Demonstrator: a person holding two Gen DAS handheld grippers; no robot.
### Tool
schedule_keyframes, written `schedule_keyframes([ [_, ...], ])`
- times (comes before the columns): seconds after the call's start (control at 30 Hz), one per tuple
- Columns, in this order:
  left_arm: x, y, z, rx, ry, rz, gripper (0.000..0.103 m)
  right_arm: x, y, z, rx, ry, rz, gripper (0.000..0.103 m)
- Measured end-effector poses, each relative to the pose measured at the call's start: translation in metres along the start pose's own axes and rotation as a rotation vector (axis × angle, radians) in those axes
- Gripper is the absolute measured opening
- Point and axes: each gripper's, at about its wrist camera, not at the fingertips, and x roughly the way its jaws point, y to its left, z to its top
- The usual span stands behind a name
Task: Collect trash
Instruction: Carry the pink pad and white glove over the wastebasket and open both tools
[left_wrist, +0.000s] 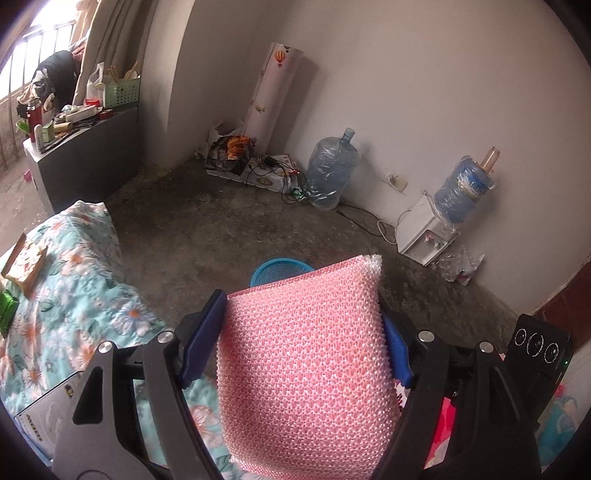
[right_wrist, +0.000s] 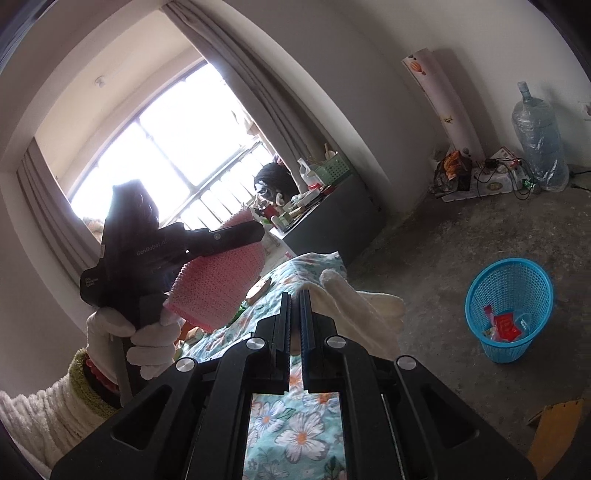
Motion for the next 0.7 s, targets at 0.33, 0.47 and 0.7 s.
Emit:
schedule_keyframes([
  [0.33,0.111,-0.032,0.020,-0.020,0.036,-0.098,0.072,0.012,-0.079,0.051,0.028,0.034,-0.131,0.005],
  [0.47,0.173,-0.042,0.025,-0.027,0.102,-0.093,0.072,0.026,-0.119,0.064,0.067,0.079,-0.198,0.005],
  [0.7,0.282,-0.042,0.023,-0.049,0.213,-0.068,0.073,0.062,-0.192,0.072,0.141,0.137,-0.311,0.005],
])
